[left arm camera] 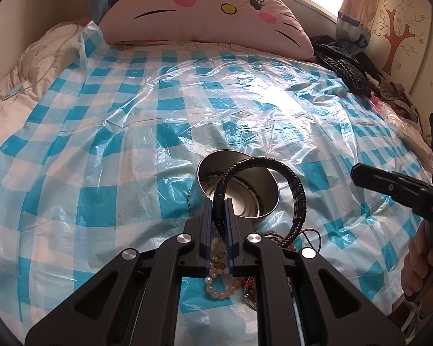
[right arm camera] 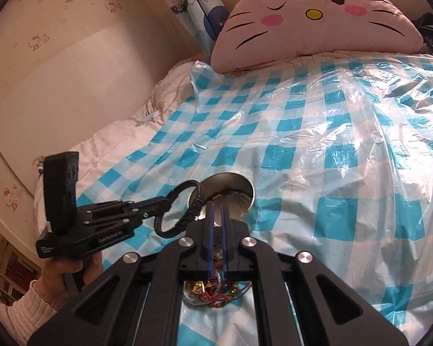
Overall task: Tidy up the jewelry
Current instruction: 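Carry the black bracelet toward the tin with left tool while right grasps red string bracelet, then lower the black bracelet into the tin and open left while right drops red string in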
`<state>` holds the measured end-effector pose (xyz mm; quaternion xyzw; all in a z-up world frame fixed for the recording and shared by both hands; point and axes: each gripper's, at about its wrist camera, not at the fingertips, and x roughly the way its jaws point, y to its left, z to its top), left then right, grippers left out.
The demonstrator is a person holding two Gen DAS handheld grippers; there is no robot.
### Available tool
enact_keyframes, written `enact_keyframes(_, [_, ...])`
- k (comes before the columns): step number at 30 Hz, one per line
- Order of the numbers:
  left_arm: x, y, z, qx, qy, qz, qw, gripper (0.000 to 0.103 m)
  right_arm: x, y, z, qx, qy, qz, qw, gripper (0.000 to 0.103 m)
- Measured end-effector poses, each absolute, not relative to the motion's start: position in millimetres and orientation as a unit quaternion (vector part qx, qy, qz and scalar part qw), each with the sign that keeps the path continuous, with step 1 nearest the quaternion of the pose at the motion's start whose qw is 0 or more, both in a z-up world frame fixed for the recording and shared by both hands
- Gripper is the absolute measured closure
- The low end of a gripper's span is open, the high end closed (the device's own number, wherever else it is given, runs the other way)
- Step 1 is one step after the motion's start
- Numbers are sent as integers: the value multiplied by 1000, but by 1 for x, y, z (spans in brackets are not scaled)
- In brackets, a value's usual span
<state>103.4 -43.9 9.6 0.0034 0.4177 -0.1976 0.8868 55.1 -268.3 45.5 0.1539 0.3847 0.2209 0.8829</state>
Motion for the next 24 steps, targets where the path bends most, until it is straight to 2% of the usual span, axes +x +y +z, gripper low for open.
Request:
enact_keyframes(1, [103,-44,9,3,417,-198,887,95,57,-269,38,151,398,216,879,51])
enact_keyframes(2, [103,-44,9,3,418,-198,887,95,57,-269,29,150,411,208,875,28])
enact_keyframes(6, [103,-43,9,3,419,-197,887,95,52,-261,-16,125,466,205,852,28])
enact_keyframes(7, [103,-43,8,3,420,-197,886,95,53,-260,-27,126,477,202,846,31])
enact_keyframes(8, [103,-42,8,2,420,-197,886,95,54,-260,-37,135,485,204,839,45])
enact_keyframes(9, [102,-42,7,2,421,-197,885,95,56,-260,-45,152,491,213,831,54])
enact_keyframes(11, [102,-43,7,3,422,-197,885,95,60,-262,-55,190,493,231,817,99])
enact_keyframes(18, [102,-44,6,5,422,-197,885,95,50,-287,-21,310,404,293,809,100])
enact_keyframes(24, [108,-51,5,11,425,-197,883,95,49,-297,21,299,367,288,832,100])
